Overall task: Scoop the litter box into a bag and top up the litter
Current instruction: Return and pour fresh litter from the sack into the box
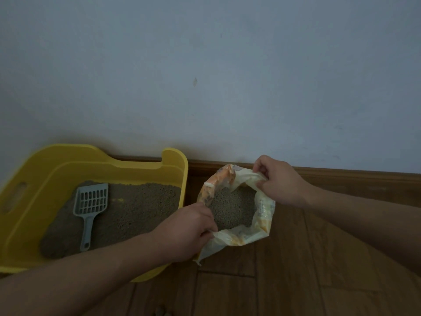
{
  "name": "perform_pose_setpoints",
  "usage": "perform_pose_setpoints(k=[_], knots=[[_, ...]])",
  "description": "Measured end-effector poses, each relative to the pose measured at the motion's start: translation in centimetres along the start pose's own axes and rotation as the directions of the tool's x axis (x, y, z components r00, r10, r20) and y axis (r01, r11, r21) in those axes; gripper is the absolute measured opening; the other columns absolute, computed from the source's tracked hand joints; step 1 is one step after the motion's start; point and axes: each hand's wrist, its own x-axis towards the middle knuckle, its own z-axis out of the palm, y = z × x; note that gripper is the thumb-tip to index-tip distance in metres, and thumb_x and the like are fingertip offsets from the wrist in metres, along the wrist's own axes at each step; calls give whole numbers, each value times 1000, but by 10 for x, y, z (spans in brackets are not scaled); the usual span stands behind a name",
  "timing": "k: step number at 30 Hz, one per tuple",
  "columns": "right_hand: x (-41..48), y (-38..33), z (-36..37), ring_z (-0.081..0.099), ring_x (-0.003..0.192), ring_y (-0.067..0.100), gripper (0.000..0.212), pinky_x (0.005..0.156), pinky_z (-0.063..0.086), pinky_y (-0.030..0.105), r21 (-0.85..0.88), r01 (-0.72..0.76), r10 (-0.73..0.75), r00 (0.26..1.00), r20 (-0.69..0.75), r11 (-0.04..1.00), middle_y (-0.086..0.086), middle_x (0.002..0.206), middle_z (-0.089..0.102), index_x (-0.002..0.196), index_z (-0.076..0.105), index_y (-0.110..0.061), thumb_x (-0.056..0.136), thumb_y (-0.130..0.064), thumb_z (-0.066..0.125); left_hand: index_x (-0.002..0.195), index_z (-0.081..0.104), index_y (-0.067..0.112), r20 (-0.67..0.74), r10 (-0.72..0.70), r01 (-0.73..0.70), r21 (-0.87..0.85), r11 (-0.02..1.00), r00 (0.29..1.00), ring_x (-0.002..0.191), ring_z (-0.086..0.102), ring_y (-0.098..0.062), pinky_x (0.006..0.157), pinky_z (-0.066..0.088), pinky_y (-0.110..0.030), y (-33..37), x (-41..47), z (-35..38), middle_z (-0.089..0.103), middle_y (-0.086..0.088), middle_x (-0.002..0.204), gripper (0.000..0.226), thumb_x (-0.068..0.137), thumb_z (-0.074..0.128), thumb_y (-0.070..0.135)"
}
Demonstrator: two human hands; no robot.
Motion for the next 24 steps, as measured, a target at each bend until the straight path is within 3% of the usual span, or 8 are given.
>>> perform_pose_setpoints(k=[8, 24], knots=[[3, 4, 1, 64, 79, 13, 24, 74, 56, 41, -9, -26, 26, 1000, 1, 1000, -7, 87, 65, 99, 56, -24, 81, -10, 64, 108, 71, 27, 13, -8, 8, 43, 999, 1000, 104, 48, -1, 88, 44, -23, -2, 5, 2, 62, 12, 108, 19, 94, 59, 30], [11, 12, 4, 58, 84, 13, 24, 73, 48, 28, -64, -10, 7, 999, -39, 998, -4, 93, 59, 96, 59, -24, 78, -12, 68, 116, 68, 29, -6, 0, 1, 100, 995, 1000, 109, 49, -5, 91, 46, -27, -3, 7, 5, 61, 12, 114, 25, 93, 59, 32]])
